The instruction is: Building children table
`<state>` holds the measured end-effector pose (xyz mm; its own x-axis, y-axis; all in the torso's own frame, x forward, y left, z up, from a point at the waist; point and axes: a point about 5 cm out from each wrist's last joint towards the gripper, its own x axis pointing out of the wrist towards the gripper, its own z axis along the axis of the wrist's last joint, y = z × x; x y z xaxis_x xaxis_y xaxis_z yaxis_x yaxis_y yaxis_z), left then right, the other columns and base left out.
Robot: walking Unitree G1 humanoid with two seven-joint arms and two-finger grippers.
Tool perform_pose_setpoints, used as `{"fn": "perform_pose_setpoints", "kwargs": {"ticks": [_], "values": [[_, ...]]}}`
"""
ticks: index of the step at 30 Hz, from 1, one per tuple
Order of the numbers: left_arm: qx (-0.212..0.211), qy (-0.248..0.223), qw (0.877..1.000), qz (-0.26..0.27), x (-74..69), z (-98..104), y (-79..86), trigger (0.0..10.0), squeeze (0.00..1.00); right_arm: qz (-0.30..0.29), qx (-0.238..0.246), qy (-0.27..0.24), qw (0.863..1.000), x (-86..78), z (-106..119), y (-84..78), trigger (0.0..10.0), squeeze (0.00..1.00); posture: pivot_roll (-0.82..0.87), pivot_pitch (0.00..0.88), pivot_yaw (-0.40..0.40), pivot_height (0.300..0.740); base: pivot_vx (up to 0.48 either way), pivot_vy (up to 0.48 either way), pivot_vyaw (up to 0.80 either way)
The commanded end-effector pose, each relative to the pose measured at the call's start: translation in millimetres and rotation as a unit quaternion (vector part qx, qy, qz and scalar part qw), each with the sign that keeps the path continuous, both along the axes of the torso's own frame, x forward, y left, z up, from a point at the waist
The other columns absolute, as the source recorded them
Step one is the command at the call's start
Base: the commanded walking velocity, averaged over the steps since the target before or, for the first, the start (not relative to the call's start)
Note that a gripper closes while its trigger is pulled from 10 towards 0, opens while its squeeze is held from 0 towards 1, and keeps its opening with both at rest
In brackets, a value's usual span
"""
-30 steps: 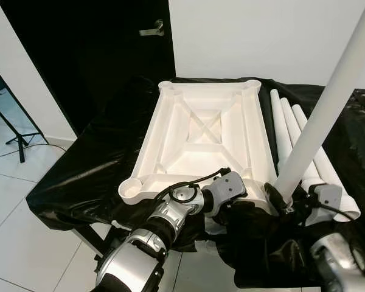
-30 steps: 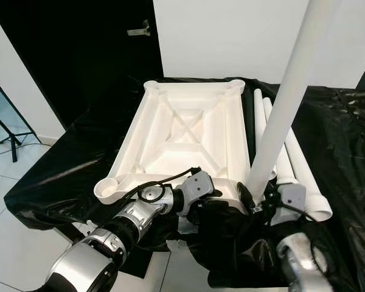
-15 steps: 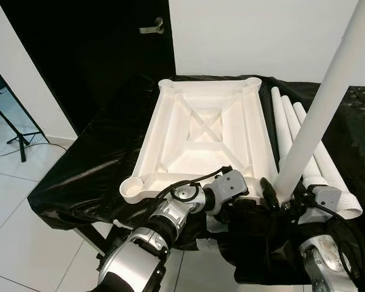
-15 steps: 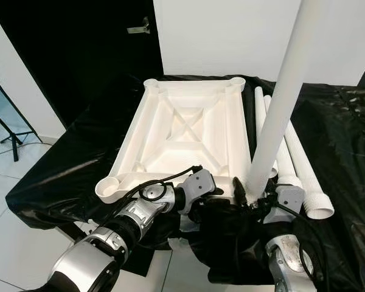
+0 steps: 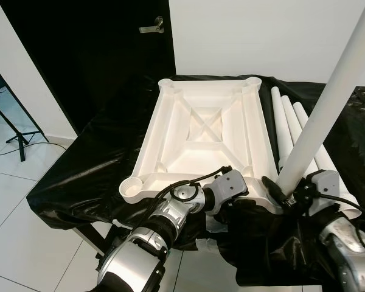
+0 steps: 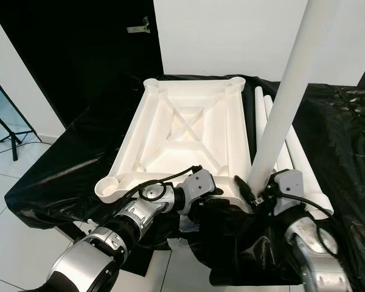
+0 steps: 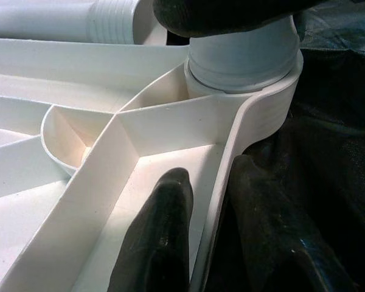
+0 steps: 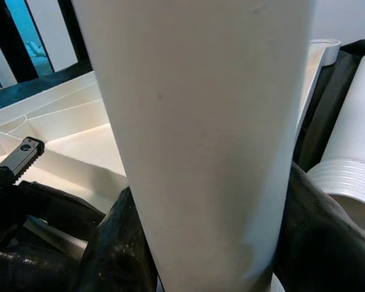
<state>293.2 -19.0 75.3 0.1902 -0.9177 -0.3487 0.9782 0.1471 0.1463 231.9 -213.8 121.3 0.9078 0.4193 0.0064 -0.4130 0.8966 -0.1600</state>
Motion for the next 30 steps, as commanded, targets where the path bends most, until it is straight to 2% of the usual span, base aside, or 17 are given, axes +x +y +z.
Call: {"fn": "perform_pose_setpoints", "kwargs": {"ticks": [1, 5, 8, 9, 10, 12, 18, 22, 23, 27, 28, 30], "values": [[0.072, 0.067, 0.995, 0.035, -17.3, -42.1, 15.4, 10.0, 0.00, 0.051, 0.006, 0.038, 0.998, -6.8, -12.9, 13.9, 0.0, 0.00, 0.07, 0.000, 0.044, 0.740, 0.000, 0.000, 0.00], [0.072, 0.067, 0.995, 0.035, -17.5, -42.4, 15.7, 10.0, 0.00, 0.043, 0.021, 0.051, 0.998, -8.6, -17.5, 16.8, 0.0, 0.00, 0.07, 0.000, 0.045, 0.740, 0.000, 0.000, 0.00], [0.072, 0.068, 0.995, 0.034, -18.3, -42.7, 15.1, 10.0, 0.00, 0.007, 0.047, 0.042, 0.998, -10.3, -20.6, 25.0, 0.0, 0.00, 0.08, 0.000, 0.046, 0.740, 0.000, 0.000, 0.00], [0.072, 0.068, 0.995, 0.034, -18.2, -42.6, 15.3, 10.0, 0.00, -0.051, 0.063, 0.004, 0.997, -8.2, -16.5, 25.8, 0.0, 0.00, 0.08, 0.000, 0.049, 0.740, 0.000, 0.000, 0.00], [0.072, 0.068, 0.995, 0.034, -18.2, -42.6, 15.3, 10.0, 0.00, -0.051, 0.063, 0.004, 0.997, -8.2, -16.5, 25.8, 0.0, 0.00, 0.08, 0.000, 0.049, 0.740, 0.000, 0.000, 0.00], [0.072, 0.067, 0.995, 0.034, -17.6, -42.3, 15.8, 10.0, 0.00, -0.126, 0.086, -0.034, 0.988, -5.5, -13.2, 27.9, 0.0, 0.00, 0.08, 0.000, 0.051, 0.740, 0.000, 0.000, 0.00], [0.075, 0.064, 0.995, 0.035, -15.5, -41.1, 17.3, 10.0, 0.00, -0.160, 0.109, -0.035, 0.980, -0.9, -14.6, 37.4, 0.0, 0.00, 0.08, 0.000, 0.056, 0.740, 0.000, 0.000, 0.00], [0.076, 0.063, 0.995, 0.035, -15.0, -40.9, 17.8, 10.0, 0.00, -0.166, 0.108, -0.035, 0.980, 1.0, -14.7, 37.6, 0.0, 0.00, 0.09, 0.000, 0.055, 0.740, 0.000, 0.000, 0.00], [0.076, 0.062, 0.995, 0.035, -14.8, -40.7, 17.9, 10.0, 0.00, -0.161, 0.102, -0.035, 0.981, 1.6, -14.5, 37.6, 10.0, 0.00, 0.09, 0.000, 0.056, 0.740, 0.000, 0.000, 0.00], [0.076, 0.062, 0.995, 0.036, -14.4, -40.5, 18.2, 10.0, 0.00, -0.153, 0.092, -0.028, 0.984, 2.3, -15.1, 36.9, 10.0, 0.00, 0.09, 0.000, 0.057, 0.740, 0.000, 0.000, 0.00], [0.076, 0.062, 0.995, 0.037, -14.1, -40.4, 18.6, 10.0, 0.00, -0.143, 0.089, -0.031, 0.985, 1.7, -14.4, 35.7, 10.0, 1.00, 0.09, 0.000, 0.057, 0.740, 0.000, 0.000, 0.00], [0.077, 0.061, 0.994, 0.038, -13.5, -40.2, 19.2, 10.0, 0.00, -0.122, 0.071, -0.037, 0.989, 1.0, -12.6, 31.1, 10.0, 1.00, 0.08, 0.000, 0.055, 0.740, 0.000, 0.000, 0.00]]}}
